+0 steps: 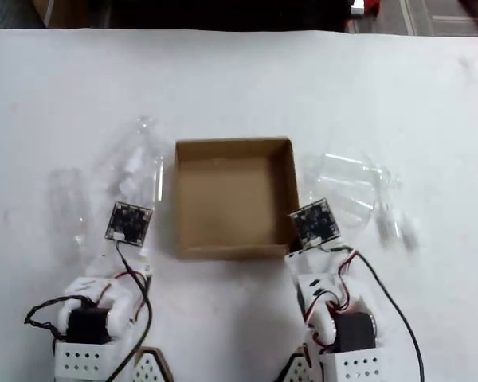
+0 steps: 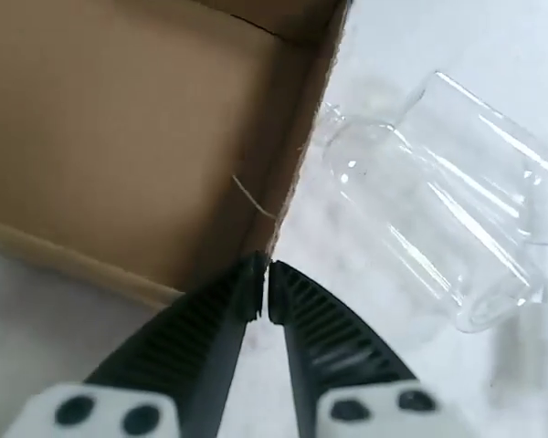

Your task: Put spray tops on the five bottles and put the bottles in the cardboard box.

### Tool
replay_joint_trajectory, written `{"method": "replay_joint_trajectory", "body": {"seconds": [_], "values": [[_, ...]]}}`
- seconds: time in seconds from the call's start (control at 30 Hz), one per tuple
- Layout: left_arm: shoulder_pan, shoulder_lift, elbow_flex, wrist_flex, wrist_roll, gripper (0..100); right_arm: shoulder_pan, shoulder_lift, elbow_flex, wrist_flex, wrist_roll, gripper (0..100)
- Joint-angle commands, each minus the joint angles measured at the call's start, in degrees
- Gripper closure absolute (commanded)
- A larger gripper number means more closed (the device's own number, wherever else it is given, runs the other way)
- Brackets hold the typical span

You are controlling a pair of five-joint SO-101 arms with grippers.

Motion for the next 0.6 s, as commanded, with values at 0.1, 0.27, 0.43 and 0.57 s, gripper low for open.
{"method": "replay_joint_trajectory", "body": {"seconds": [0.1, 0.27, 0.43, 0.57], "values": [[-0.22, -0.4, 0.09, 0.09, 0.18, 98, -3.91, 0.4, -0.26, 3.56, 5.1, 98.1], [-0.22, -0.4, 0.09, 0.09, 0.18, 98, -3.38, 0.4, -0.79, 3.47, 5.1, 98.1], [-0.22, -0.4, 0.09, 0.09, 0.18, 98, 5.32, 0.4, -3.52, 3.47, 5.1, 98.1], [-0.22, -0.4, 0.09, 0.09, 0.18, 98, 13.14, 0.4, -5.1, 3.21, 4.48, 98.1]]}}
